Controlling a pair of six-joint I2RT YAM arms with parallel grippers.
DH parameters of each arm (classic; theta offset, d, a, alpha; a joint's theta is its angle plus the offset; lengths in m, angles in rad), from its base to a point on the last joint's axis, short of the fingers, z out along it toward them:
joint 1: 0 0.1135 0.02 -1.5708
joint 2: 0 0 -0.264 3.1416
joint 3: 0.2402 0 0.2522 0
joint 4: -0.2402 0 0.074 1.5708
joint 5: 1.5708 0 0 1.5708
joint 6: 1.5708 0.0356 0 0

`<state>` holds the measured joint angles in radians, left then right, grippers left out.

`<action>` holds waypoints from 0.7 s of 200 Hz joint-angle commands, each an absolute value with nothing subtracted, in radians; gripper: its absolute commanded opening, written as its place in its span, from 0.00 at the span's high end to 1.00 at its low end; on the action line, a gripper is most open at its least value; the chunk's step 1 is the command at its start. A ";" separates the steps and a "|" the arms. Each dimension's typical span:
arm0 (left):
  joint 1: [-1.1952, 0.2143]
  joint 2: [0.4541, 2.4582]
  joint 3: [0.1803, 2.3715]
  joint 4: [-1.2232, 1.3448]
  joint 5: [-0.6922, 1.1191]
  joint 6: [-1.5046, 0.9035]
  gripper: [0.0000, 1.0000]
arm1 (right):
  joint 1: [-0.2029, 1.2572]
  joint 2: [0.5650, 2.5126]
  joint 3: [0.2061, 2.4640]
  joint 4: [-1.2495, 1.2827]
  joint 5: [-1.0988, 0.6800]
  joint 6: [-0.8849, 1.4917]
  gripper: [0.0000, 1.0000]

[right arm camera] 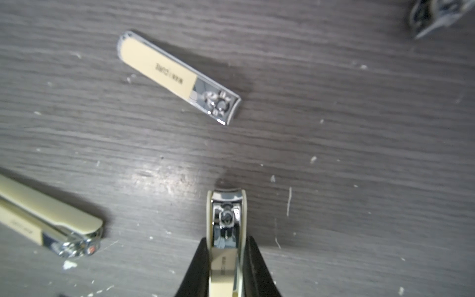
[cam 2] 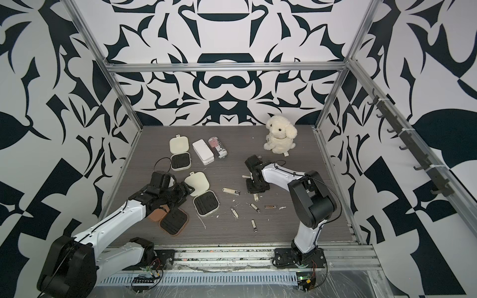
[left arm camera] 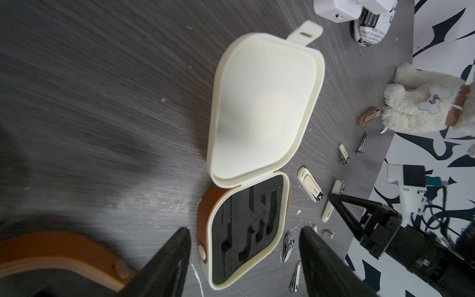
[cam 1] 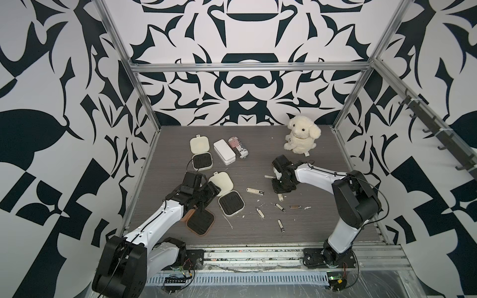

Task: Organize nail clipper sets
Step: Pick up the nail clipper from the center of the board, then place the nail clipper in the storage box.

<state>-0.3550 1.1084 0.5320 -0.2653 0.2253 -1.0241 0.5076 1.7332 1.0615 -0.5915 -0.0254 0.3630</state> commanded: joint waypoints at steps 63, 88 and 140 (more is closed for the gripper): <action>-0.344 1.203 0.653 -0.378 0.155 -0.871 0.27 | 0.809 1.671 1.306 -0.660 0.058 0.407 0.97; -0.292 1.282 0.717 -0.396 0.177 -0.799 0.28 | 0.897 1.766 1.396 -0.642 0.060 0.442 0.98; -0.244 1.430 0.779 -0.401 0.185 -0.726 0.31 | 0.977 1.912 1.530 -0.628 0.058 0.465 1.00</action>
